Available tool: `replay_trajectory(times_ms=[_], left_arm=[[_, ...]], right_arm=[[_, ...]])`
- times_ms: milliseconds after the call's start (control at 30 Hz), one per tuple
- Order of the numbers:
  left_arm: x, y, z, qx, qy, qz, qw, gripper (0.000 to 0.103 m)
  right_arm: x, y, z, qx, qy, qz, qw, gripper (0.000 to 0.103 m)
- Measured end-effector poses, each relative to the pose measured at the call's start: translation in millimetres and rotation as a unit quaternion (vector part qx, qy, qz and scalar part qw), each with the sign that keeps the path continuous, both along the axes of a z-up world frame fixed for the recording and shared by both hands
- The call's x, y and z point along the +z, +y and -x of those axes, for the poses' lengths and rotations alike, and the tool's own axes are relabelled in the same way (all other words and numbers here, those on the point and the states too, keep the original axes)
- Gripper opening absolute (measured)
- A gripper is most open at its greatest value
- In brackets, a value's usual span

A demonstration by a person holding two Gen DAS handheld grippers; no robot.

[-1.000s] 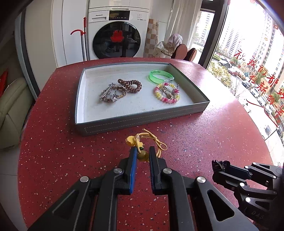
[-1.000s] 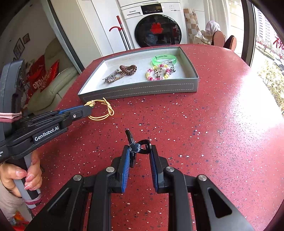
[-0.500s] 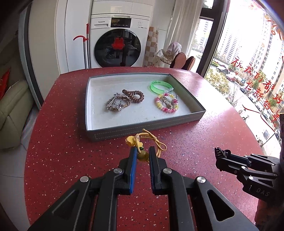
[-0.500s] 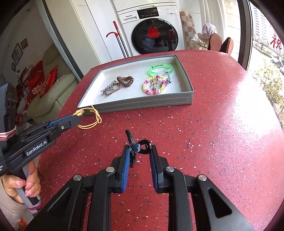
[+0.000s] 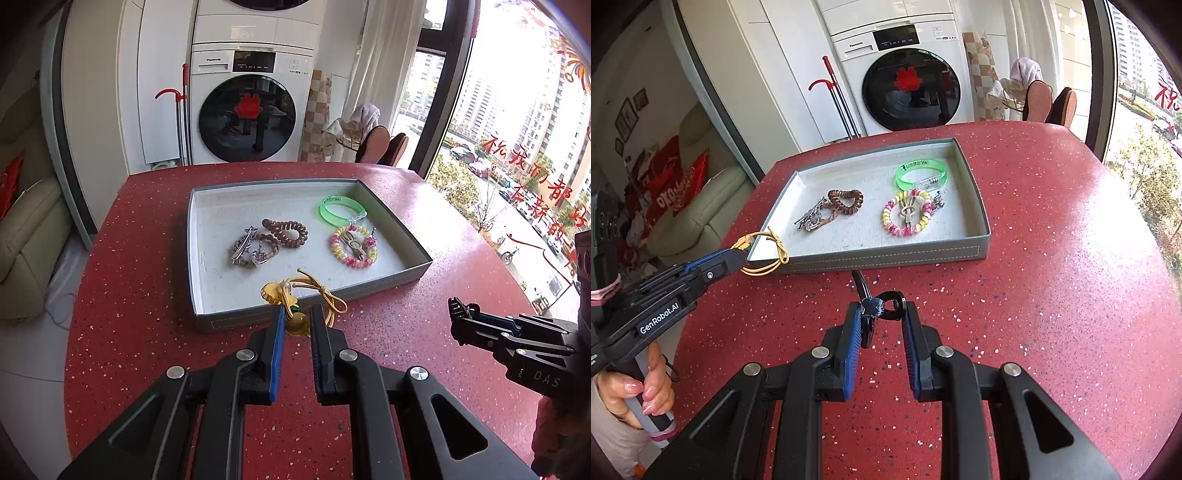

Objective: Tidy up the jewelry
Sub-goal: 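Carry the hair tie with the left tool while the right tool carries the claw clip into the tray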

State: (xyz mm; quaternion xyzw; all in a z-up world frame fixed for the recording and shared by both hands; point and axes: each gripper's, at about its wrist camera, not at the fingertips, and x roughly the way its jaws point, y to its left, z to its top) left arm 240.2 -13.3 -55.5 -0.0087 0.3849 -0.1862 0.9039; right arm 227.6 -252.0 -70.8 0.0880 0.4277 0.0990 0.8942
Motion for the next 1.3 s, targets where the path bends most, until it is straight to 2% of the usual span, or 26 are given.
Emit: replay_trajectory(times_ms=[300,633,1067,1300], left_arm=[[4,-7,-30,0.008,-0.004,-0.006,0.9999,0.031],[4,-7,-71,0.019,-0.001,-0.010,0.9998,0.031],[-44,-26,-105,0.023,0.048,-0.039,0.9978,0.031],[-60,-35,-112,0.029,0.047,-0.071,0.9960,0.031]], right_arm=[[15,-8,-39,-0.006,-0.009,0.005,1.000,0.024],[11,-7,-92,-0.010,0.005,0.003,1.000,0.024],[-34,9,-130,0.000,0.051,0.015,0.999,0.024],[-43,5,-141,-0.011,0.048,0.034,0.998,0.024]])
